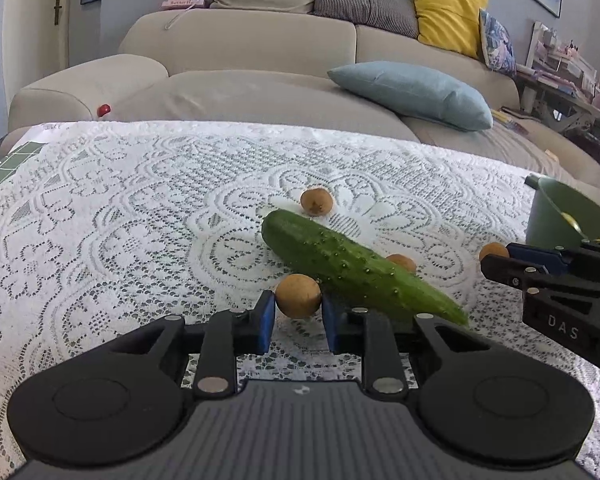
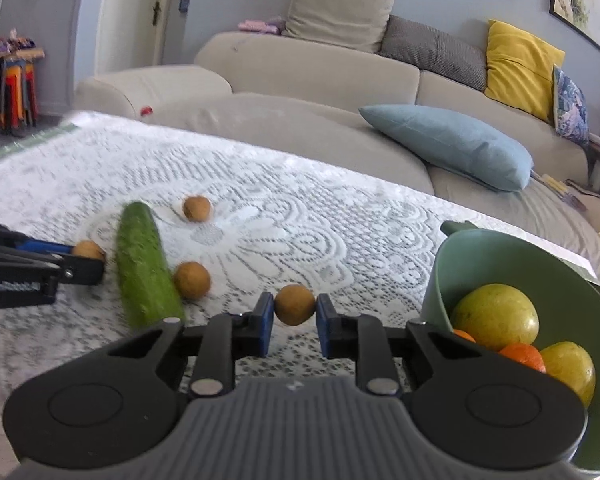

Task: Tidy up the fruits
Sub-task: 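Lift both held kiwis and carry them over the green colander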

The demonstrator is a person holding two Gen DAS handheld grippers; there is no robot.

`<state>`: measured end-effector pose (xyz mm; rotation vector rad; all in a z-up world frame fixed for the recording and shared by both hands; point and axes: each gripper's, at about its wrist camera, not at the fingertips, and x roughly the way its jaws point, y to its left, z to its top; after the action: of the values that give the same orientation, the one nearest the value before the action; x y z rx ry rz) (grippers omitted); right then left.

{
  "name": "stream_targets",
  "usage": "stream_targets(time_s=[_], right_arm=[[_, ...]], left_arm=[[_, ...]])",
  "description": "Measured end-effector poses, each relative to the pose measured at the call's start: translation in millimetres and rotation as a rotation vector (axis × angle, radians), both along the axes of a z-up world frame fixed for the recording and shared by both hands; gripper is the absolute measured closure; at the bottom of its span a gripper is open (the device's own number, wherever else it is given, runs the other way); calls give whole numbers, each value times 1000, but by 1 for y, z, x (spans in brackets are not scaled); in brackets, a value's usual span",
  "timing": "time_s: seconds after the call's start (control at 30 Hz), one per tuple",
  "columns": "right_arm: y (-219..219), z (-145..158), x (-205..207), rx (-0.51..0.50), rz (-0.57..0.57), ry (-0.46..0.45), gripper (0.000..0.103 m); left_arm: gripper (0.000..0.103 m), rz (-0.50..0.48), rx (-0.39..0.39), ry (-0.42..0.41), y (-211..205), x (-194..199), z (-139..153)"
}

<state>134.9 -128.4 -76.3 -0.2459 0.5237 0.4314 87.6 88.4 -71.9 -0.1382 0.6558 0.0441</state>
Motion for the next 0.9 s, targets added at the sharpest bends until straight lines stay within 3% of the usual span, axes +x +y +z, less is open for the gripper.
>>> stream_targets(time_s=[0.33, 0.57, 0.9], right_arm=[[-22, 21, -19, 77, 23, -39, 84], [-45, 45, -26, 114, -40, -119, 84], [-99, 60, -13, 177, -134, -21, 84]], left_arm=[[75, -27, -19, -57, -13, -12, 26], [75, -59, 9, -57, -36, -7, 43], [75, -200, -13, -70, -87, 7, 61]])
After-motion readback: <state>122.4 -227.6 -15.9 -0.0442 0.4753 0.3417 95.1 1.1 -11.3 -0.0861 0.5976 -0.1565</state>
